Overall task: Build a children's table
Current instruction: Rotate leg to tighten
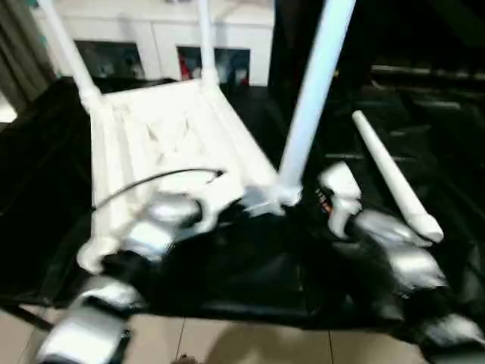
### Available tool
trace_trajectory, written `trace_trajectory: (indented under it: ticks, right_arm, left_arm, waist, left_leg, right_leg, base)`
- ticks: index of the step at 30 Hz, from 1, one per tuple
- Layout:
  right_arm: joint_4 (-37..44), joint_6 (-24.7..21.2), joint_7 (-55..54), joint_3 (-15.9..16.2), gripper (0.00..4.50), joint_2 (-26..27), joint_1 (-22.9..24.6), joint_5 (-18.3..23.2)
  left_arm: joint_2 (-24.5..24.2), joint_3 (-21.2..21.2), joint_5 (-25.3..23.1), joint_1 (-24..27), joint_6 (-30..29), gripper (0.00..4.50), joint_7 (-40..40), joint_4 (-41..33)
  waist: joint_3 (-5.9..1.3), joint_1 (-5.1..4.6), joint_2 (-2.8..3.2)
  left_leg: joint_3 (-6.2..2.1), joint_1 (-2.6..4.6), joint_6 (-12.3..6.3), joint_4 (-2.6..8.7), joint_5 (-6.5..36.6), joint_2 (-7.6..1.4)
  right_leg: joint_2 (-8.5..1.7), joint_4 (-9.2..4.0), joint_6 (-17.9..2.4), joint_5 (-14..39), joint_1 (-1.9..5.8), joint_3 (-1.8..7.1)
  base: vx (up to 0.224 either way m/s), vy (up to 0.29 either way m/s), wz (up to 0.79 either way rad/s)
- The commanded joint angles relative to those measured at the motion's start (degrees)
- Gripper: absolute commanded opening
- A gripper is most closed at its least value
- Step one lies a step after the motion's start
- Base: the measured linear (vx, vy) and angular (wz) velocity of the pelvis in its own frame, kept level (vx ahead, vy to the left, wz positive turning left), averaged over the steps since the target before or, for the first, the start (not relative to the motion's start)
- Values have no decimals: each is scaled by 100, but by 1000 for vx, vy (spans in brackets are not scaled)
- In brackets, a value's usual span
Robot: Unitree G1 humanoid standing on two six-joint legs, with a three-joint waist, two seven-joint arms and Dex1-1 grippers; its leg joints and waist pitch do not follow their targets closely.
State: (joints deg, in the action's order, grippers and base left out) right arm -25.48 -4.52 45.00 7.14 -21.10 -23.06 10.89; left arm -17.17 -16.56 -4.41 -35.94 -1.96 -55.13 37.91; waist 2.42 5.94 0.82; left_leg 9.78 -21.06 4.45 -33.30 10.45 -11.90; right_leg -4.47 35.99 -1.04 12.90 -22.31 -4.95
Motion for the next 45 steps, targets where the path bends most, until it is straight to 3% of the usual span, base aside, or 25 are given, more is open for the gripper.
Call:
trace_trajectory:
  ticks: [1,2,7,12,16,19,28,45]
  right_arm:
    - [232,-71,197,71,446,14,-33,81]
    - [354,-130,412,120,446,-84,22,85]
    - [579,-310,542,227,446,-182,13,-1]
    - [505,-208,771,438,446,-230,-2,-188]
    - [557,-257,821,438,446,-235,31,-167]
    - [581,-262,808,433,446,-255,53,-165]
    - [354,-181,819,402,446,-108,-16,-192]
    - [21,-46,776,357,305,107,-150,-200]
  left_arm:
    - [92,-35,176,59,255,0,-246,-172]
    - [30,-14,292,121,250,0,-496,-290]
    - [-181,-66,594,331,158,0,-1238,-749]
    - [-163,-55,626,365,158,0,-1283,-808]
    - [-162,-24,567,376,144,0,-1289,-831]
    - [-205,-8,522,371,160,0,-1284,-808]
    - [-202,-3,500,375,167,0,-1271,-773]
    - [-319,14,500,418,84,0,-1328,-844]
  waist:
    - [-333,11,-93]
    - [-331,7,-88]
    - [-342,24,-86]
    - [-334,44,-105]
    - [-339,47,-105]
    - [-350,44,-102]
    - [-358,44,-104]
    - [-369,58,-103]
  left_leg:
    - [-5,18,-549,314,625,-141]
    - [-3,29,-497,321,698,-151]
    - [-9,32,-446,321,542,-163]
    - [3,21,-443,313,541,-148]
    - [-2,21,-414,312,554,-146]
    - [-2,15,-444,295,439,-139]
    - [-3,15,-470,288,421,-140]
    - [0,19,-494,274,373,-138]
  right_leg:
    - [-392,-426,-1134,75,321,308]
    - [-398,-439,-1155,237,315,312]
    - [-394,-384,-1237,-22,313,326]
    - [-395,-385,-1211,-28,311,322]
    - [-397,-388,-1149,75,316,326]
    - [-386,-362,-1176,-154,322,326]
    - [-388,-351,-1220,-187,324,320]
    - [-390,-328,-1279,-265,326,315]
  base:
    - [0,0,0]
    - [0,0,0]
    - [0,0,0]
    - [0,0,0]
    - [0,0,0]
    - [0,0,0]
    - [0,0,0]
    - [0,0,0]
